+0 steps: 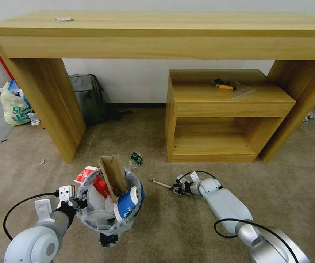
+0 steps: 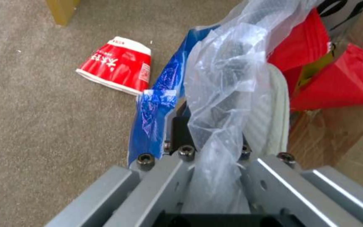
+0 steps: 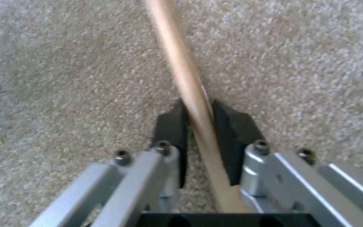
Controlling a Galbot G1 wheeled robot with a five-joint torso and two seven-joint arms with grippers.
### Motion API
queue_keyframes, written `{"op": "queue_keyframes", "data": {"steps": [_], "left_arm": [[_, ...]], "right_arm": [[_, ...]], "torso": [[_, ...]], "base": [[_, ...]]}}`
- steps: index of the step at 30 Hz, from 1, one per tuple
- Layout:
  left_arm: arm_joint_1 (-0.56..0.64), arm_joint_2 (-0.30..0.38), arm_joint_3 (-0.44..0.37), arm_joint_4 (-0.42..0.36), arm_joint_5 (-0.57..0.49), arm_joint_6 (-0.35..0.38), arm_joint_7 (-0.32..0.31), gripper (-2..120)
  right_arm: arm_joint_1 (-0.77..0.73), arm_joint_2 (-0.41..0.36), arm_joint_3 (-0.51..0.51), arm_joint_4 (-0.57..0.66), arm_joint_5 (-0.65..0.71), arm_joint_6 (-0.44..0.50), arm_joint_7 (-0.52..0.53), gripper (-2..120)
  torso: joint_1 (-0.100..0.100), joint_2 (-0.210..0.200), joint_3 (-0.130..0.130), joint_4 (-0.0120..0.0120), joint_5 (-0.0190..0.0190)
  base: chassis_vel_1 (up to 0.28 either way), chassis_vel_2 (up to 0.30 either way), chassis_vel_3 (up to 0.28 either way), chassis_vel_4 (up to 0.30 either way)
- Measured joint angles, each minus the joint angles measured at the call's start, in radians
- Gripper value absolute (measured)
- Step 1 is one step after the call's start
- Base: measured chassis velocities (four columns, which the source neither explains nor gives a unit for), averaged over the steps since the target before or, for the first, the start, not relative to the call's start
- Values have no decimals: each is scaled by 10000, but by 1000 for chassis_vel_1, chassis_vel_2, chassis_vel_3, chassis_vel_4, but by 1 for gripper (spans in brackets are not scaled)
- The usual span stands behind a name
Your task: Pick up the trash bin and place the garbage on the floor into it.
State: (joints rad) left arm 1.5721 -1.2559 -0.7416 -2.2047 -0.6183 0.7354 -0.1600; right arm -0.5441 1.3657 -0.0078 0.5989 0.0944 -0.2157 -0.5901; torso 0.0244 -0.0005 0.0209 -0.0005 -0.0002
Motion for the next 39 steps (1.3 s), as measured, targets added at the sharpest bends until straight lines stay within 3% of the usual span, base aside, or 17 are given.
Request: {"op": "queue_keyframes", "data": {"steps": [2, 5, 14, 21, 30, 32, 39], "left_arm": [[1, 9, -5, -10, -17, 0, -1, 0], [3, 5, -5, -10, -17, -1, -1, 0], [-69, 42, 6, 18, -71, -1, -1, 0], [-215, 185, 78, 350, -57, -1, 62, 0], [-480, 298, 251, 661, -107, -1, 40, 0], [-575, 389, 301, 782, -214, -1, -7, 0], [-721, 533, 540, 1057, -285, -1, -41, 0]], "right_arm": [[-90, -9, 24, 108, 5, -3, 97, 4], [-176, -23, 77, 288, 44, -104, 218, 0], [-611, -298, 358, 1628, 626, -353, 735, 0], [-1567, -982, 674, 5227, 1714, -338, 1103, 0], [-1507, -897, 876, 7324, 2308, -28, 1529, 0], [-1538, -830, 884, 8370, 2967, -70, 1853, 0], [-1835, -685, 580, 10181, 4043, -230, 2397, 0]], "torso": [[0, 0, 1, 2, 1], [0, 0, 1, 4, 4], [1, 0, 3, 2, 3], [0, 0, 0, 0, 0], [1, -1, 0, 3, 0], [1, 0, 0, 2, -1], [0, 0, 0, 3, 0]], "base": [[0, 0, 0, 0], [0, 0, 0, 0], [0, 0, 0, 0], [0, 0, 0, 0], [0, 0, 0, 0], [0, 0, 0, 0], [0, 0, 0, 0]]}}
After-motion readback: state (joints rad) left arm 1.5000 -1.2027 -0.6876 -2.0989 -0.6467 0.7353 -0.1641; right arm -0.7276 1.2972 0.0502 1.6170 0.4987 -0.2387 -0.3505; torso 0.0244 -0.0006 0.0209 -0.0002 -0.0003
